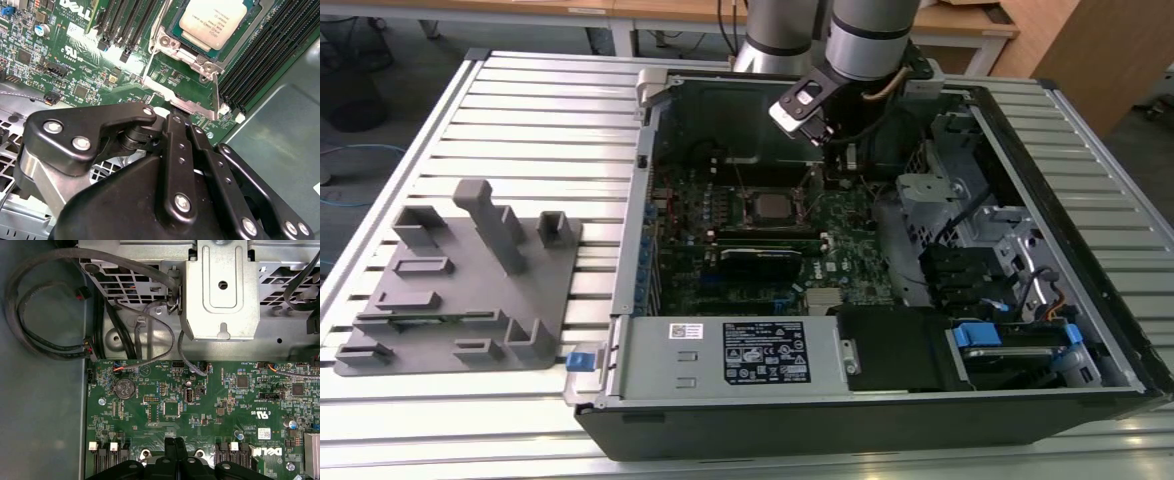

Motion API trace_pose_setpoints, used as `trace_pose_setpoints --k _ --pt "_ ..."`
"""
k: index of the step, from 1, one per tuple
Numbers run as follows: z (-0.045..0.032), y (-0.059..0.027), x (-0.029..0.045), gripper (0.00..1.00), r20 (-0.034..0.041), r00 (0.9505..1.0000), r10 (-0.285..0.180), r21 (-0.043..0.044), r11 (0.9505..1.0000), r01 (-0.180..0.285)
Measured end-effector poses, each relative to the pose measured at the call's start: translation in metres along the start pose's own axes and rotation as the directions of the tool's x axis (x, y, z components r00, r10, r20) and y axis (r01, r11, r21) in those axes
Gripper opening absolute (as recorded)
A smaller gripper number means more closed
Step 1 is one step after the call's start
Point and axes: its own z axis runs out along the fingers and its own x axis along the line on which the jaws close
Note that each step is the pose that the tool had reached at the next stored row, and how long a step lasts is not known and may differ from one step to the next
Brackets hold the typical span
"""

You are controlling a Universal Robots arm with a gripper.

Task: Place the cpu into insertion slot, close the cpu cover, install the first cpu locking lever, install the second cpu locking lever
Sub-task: 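Close the cpu cover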

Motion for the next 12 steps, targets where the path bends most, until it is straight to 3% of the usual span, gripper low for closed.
trace_pose_setpoints --k 12 --pt "0.0012 -0.0032 0.0 0.11 -0.0003 1.0 0.0 -0.0001 1.0 0.0"
